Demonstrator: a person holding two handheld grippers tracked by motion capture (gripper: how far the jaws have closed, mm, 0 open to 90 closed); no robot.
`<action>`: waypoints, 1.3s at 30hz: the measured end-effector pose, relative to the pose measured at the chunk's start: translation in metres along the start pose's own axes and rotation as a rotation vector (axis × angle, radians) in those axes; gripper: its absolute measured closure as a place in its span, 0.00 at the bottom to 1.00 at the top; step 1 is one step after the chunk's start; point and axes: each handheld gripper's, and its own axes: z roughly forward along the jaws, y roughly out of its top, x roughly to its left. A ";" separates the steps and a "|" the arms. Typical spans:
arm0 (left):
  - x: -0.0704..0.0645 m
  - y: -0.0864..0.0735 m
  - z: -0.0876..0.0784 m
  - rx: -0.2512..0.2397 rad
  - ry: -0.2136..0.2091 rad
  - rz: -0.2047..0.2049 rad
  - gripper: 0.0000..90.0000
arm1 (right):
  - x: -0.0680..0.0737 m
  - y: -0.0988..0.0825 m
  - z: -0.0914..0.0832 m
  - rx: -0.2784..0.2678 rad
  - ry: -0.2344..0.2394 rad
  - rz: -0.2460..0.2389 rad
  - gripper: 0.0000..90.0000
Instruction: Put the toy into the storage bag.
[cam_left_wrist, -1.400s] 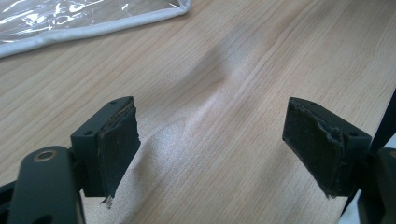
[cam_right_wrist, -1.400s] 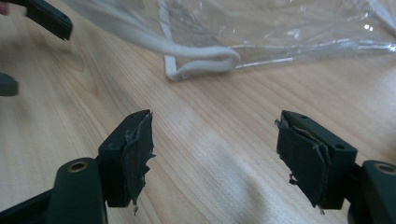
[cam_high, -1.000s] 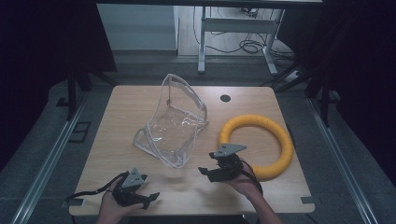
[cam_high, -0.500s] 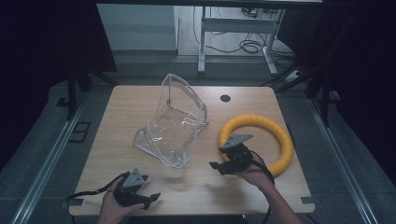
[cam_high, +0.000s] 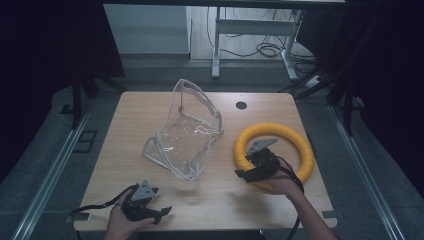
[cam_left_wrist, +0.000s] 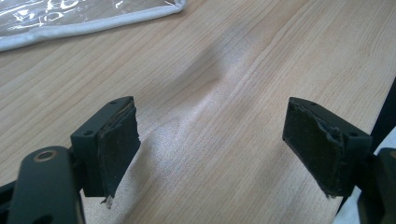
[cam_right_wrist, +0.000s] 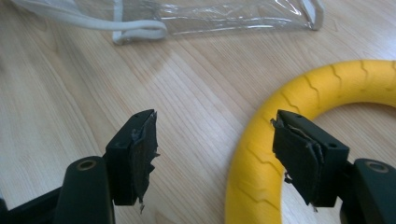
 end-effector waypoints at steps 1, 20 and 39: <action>0.000 0.000 0.000 0.000 0.000 -0.001 0.20 | 0.000 0.000 0.000 0.000 0.000 0.000 0.35; 0.000 0.000 0.001 0.002 -0.003 -0.004 0.20 | -0.019 -0.015 -0.002 0.169 -0.036 0.003 0.34; 0.000 0.000 0.003 0.010 -0.006 -0.001 0.20 | -0.025 -0.023 0.031 0.394 -0.015 -0.020 0.35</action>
